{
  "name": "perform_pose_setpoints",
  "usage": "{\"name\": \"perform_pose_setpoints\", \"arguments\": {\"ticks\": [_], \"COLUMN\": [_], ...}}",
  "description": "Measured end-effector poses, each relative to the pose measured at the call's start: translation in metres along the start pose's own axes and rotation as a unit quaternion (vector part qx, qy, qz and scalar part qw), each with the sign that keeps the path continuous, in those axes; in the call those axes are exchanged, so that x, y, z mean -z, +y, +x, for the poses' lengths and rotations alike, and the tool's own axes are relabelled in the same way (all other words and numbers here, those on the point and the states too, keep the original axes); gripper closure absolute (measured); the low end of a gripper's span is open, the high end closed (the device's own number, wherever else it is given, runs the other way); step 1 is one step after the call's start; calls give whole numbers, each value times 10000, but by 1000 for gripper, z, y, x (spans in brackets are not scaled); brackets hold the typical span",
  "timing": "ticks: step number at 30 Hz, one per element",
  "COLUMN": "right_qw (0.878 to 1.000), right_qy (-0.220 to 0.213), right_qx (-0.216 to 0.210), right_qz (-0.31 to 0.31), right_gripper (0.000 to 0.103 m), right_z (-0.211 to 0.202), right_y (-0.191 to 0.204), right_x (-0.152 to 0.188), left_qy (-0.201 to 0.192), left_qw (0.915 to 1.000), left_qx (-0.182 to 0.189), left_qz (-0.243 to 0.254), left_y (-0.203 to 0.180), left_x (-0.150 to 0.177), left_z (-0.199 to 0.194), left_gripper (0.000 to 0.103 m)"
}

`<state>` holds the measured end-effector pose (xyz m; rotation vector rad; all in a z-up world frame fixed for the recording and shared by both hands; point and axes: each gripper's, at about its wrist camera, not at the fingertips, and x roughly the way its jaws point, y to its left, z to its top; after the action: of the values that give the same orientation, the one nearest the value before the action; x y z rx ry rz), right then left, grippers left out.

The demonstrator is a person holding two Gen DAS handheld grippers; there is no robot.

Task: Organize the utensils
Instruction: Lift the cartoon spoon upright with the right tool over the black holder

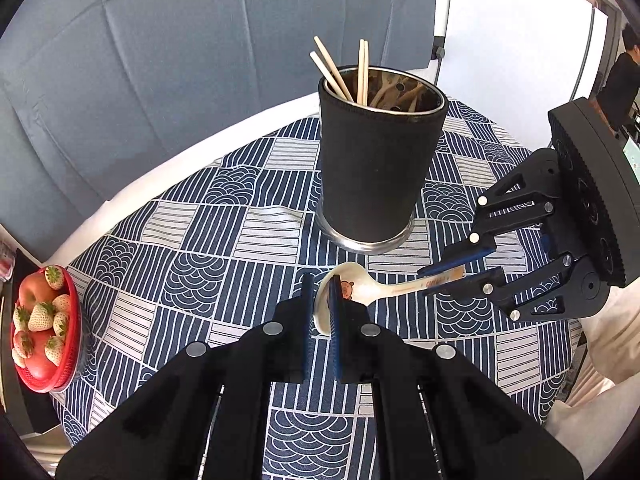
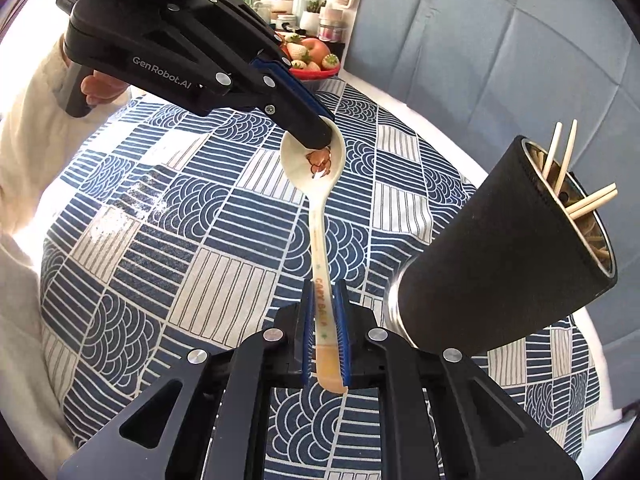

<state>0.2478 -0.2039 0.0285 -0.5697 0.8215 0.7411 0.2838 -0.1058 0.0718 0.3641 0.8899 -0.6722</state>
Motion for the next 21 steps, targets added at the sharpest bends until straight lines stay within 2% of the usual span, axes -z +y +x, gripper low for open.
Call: {"name": "perform_pose_setpoints", "arguments": {"ticks": [7, 21], "right_qw": [9998, 9972], "right_qy": [-51, -426], "right_qx": [170, 597], "right_qz": [-75, -174], "right_gripper": [94, 94], "right_z": [-14, -64], "right_y": [4, -21], "right_x": [-18, -50], "left_qy": [-305, -950], "left_qw": [9993, 9924], "left_qx": [-71, -291], "left_qz": [187, 723], "left_y": [0, -19], "left_x": [-14, -64], "left_z": [-27, -90], "left_gripper": [95, 95]}}
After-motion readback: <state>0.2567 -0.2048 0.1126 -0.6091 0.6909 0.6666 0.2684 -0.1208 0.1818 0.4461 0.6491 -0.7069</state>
